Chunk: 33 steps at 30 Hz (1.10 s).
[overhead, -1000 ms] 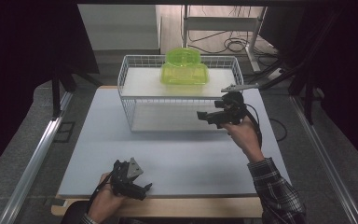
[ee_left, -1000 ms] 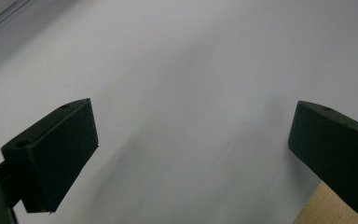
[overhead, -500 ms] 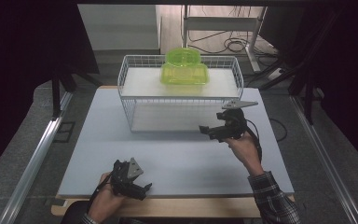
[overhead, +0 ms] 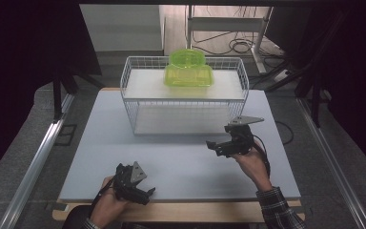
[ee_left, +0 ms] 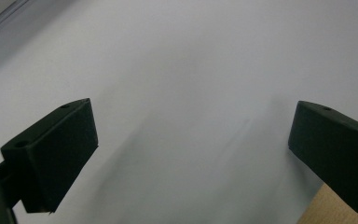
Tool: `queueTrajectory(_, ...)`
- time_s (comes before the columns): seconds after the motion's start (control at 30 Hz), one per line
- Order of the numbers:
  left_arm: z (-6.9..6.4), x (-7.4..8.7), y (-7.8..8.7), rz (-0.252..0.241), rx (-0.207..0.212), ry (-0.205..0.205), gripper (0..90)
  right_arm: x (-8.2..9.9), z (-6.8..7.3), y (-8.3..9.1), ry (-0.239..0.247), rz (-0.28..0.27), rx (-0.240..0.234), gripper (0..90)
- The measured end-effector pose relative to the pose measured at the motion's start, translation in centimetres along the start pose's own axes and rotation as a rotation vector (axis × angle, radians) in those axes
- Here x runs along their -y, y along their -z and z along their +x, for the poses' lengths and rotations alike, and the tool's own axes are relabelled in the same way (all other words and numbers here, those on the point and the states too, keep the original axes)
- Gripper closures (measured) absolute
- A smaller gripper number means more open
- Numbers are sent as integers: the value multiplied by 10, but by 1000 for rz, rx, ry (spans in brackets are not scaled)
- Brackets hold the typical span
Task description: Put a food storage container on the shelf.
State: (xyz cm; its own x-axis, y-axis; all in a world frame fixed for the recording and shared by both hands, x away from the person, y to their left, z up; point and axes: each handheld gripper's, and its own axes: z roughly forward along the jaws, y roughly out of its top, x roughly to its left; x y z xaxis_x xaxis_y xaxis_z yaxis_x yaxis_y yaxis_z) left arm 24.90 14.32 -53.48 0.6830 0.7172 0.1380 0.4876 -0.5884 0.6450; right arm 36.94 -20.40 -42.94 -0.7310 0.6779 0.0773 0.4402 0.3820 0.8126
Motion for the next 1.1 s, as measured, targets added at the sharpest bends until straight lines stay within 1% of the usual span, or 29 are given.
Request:
queueTrajectory(0.13, 0, 0, 1, -1, 0, -4, 9, 8, 0, 2, -7, -5, 11, 5)
queueTrajectory(0.3, 1, 0, 2, -12, 4, 4, 8, 19, 2, 6, 12, -4, 36, 3)
queueTrajectory(0.4, 1, 1, 2, -14, 4, 5, 8, 25, 2, 7, 14, 3, 48, 2)
queueTrajectory(0.53, 1, 1, 2, -15, 2, 2, 7, 33, 1, 8, 3, 11, 53, 2)
queueTrajectory(0.73, 1, 1, 2, -10, -13, -27, 4, 43, 2, 9, -14, 17, 56, 3)
queueTrajectory(0.97, 2, 2, 3, -15, -21, -36, 0, 57, 4, 8, -20, 39, 63, 4)
queueTrajectory(1.1, 3, 3, 3, -23, -20, -28, 0, 65, 5, 7, -23, 54, 67, 6)
